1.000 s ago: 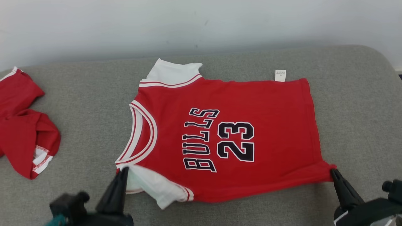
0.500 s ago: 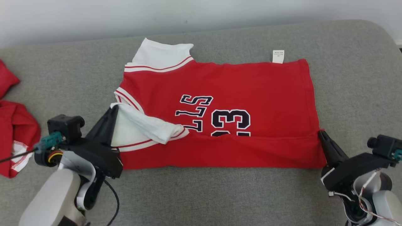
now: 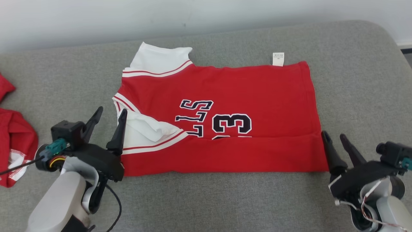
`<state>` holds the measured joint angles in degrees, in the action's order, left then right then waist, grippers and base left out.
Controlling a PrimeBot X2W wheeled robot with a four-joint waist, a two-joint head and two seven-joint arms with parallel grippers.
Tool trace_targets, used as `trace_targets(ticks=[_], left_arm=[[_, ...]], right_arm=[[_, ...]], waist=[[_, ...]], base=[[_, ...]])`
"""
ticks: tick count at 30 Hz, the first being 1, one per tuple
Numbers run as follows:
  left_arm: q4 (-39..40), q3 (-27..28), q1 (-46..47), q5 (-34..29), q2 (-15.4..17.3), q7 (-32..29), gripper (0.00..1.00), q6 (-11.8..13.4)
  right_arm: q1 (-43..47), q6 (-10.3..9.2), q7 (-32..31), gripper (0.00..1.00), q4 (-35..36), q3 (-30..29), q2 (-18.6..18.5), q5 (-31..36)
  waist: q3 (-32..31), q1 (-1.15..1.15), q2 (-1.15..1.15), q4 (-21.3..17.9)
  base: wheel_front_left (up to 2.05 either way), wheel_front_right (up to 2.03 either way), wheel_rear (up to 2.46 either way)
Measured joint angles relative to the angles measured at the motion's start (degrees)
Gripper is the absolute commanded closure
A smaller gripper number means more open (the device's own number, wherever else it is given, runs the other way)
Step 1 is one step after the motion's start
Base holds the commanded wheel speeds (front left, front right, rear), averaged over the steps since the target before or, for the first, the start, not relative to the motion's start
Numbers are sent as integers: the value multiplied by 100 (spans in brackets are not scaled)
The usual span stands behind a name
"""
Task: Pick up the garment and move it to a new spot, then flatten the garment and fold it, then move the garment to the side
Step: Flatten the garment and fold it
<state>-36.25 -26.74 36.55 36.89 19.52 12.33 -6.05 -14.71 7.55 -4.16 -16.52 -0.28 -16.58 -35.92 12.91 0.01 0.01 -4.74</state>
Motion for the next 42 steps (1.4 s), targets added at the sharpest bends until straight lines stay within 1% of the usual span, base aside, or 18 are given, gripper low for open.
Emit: trace_targets(ticks=[3, 8, 10, 13, 15, 18, 23, 31, 32, 33, 34, 35, 39, 42], left_arm=[[36, 151, -196, 47, 43, 133, 0, 32], [539, 301, -841, 109, 77, 222, 0, 204], [757, 287, -1156, 133, 64, 229, 0, 253], [989, 201, -1541, 118, 62, 218, 0, 354], [1071, 171, -1712, 144, 47, 166, 0, 412], [1061, 69, -1837, 134, 49, 5, 0, 453], [848, 23, -1833, 83, 42, -7, 0, 550], [368, 36, -1640, 134, -79, 2, 0, 504], [301, 45, -1584, 144, -94, 12, 0, 501], [208, 73, -1524, 172, -116, 21, 0, 489], [105, 82, -1472, 208, -140, 19, 53, 455], [26, 79, -1435, 210, -165, 22, 100, 449], [-240, 73, -1362, 236, -222, 83, 100, 324], [-324, 69, -1407, 249, -276, 140, 100, 293]], right_arm=[[309, 0, 66, 0, 55, 34, -92, 7], [724, 0, 73, 0, 89, -88, -165, 15], [821, 0, 125, 0, 96, -101, -183, 111], [888, 0, 175, 0, 119, -180, -107, 138], [923, 0, 202, 0, 115, -180, -81, 275], [919, 0, 218, 0, 73, -167, -32, 379], [799, 0, 250, 0, -118, -131, -5, 536], [486, 0, 211, 0, -617, 78, 110, 690], [425, 0, 224, 71, -699, 91, 121, 708], [365, 0, 249, 100, -783, 109, 136, 720], [308, 0, 269, 100, -861, 134, 160, 722], [254, 0, 294, 100, -929, 167, 187, 723], [154, 0, 439, 100, -1105, 304, 216, 671], [196, 0, 566, 100, -1127, 365, 168, 572]], waist=[[-134, -1, 0, 41], [-279, -2, -1, 151], [-294, -1, 0, 204], [-279, -1, -1, 271], [-252, -1, -1, 293], [-213, -1, -1, 307], [-175, -1, -1, 262], [-76, -1, -1, 184], [-59, -1, -1, 180], [-44, -1, -1, 177], [-32, -1, 0, 176], [-27, -1, -1, 175], [-75, 0, -1, 174], [-175, 0, -1, 183]], base=[[0, 0, 0], [0, 0, 0], [0, 0, 0], [0, 0, 0], [0, 0, 0], [0, 0, 0], [0, 0, 0], [0, 0, 0], [0, 0, 0], [0, 0, 0], [0, 0, 0], [0, 0, 0], [0, 0, 0], [0, 0, 0]])
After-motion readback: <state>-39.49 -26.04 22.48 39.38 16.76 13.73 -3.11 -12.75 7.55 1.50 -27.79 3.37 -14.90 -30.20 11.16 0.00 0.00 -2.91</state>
